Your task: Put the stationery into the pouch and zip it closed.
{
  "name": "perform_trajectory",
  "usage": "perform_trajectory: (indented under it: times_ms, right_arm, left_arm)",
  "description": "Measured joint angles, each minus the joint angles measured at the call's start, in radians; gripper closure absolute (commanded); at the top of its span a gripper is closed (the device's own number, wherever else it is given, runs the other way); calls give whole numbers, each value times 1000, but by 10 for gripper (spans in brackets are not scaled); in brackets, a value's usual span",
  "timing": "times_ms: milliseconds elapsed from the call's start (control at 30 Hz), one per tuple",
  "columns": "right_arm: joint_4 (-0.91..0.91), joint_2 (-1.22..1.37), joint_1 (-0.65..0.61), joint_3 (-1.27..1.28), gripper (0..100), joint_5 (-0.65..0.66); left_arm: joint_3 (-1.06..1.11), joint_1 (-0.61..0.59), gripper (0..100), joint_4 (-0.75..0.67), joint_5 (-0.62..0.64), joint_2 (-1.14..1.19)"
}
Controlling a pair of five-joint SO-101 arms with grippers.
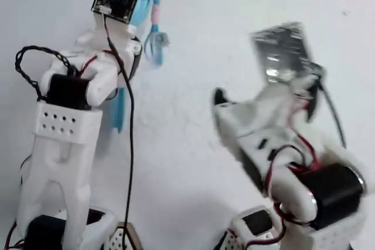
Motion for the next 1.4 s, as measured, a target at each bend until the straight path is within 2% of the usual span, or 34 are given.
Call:
perform_trajectory:
  times_ms: [100,200,300,400,533,567,667,800,1000,1267,1400]
  right_arm:
    - [0,-41,201,97,461,0]
    - [0,-87,367,204,611,0]
    - [0,-150,431,302,815,-3]
    - [0,-235,439,393,989,-3]
    - [0,-319,445,508,909,14]
    - [0,-341,445,534,900,21]
    - [-14,-407,445,606,909,23]
    - [-91,-471,445,701,926,29]
    - [-178,-500,445,833,937,37]
    - [-196,-503,445,876,937,37]
    - [-196,-502,445,876,937,37]
  left_arm:
    - [35,44,976,-14,-8,6]
    - [95,150,976,-26,-43,6]
    - [192,250,976,-86,-44,12]
    - [293,273,958,-161,-11,21]
    - [374,261,758,-173,54,32]
    - [374,253,747,-161,86,32]
    - [373,218,744,-114,164,34]
    - [299,212,740,5,181,37]
    - [66,221,690,242,186,37]
    - [-267,311,652,559,187,37]
    - [-379,265,652,628,209,35]
